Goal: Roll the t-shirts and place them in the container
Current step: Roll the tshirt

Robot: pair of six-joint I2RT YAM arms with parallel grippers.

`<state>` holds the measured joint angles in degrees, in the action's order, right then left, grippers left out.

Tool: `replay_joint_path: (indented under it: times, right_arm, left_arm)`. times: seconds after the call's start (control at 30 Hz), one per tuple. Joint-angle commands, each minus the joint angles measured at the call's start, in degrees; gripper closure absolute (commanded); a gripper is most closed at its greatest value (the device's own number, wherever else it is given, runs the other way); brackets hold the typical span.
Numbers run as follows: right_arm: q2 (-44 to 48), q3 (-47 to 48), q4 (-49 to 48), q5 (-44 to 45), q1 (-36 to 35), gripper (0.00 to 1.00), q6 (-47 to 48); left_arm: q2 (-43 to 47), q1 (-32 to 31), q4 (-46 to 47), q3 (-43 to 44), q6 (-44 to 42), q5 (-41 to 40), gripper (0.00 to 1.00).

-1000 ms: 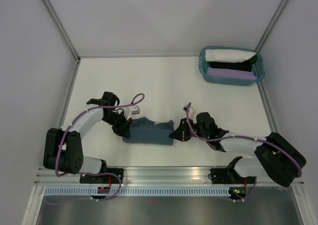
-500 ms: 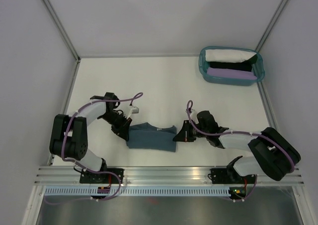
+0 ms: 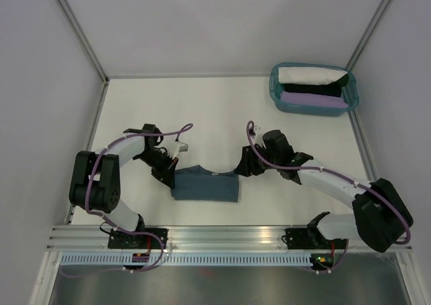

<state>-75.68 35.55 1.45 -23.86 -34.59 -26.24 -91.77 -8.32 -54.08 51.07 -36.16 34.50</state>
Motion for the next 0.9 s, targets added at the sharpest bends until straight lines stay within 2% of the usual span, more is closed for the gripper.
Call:
replay_joint_path:
  times: [0.0,0.13,0.2,0.23,0.27,0.33,0.37,0.4,0.53,0.87]
  right_arm:
    - [5.89,8.73,14.62,11.36,-0.39,0.51,14.97]
    - [8.97,11.91,16.92,26.64,-8.98,0.49,30.15]
    - [9.41,10.6,15.78,32.36,-19.34,0.48,37.2]
    - [9.06,9.98,15.34,34.73,-27.47,0.47,39.14]
    - [7.67,9.37,14.55,41.02,-31.55,0.45,42.73]
    - [4.86,8.48,14.98,47.21,-41.9,0.42,44.34]
    - [1.19,8.57,15.59,50.28,-44.05,0.41,44.34]
    - [-0.94,9.44,17.34,53.79,-45.55,0.39,43.91]
    - [-11.65,10.94,18.76,58.3,-49.51,0.35,43.55]
    - [-20.2,8.22,8.49,66.2,-49.79,0.33,42.33]
  left_arm:
    - [1.15,0.23,1.61,1.93,1.45,-0.66,0.98]
    - [1.68,0.23,1.62,1.93,1.62,-0.92,0.98]
    - [1.94,0.23,1.62,1.93,1.88,-1.01,0.98]
    - [2.2,0.23,1.7,1.93,1.88,-0.93,0.98]
    - [2.38,0.23,1.7,1.93,2.06,-1.01,0.98]
    - [2.73,0.14,1.7,1.84,2.23,-1.19,0.98]
    - [3.26,0.14,1.7,1.75,2.32,-1.28,0.98]
    - [3.17,0.14,1.7,1.67,2.24,-1.19,0.98]
    - [2.73,0.14,1.61,1.84,2.5,-1.63,0.98]
    - [3.52,0.14,1.7,1.23,2.24,-1.89,0.98]
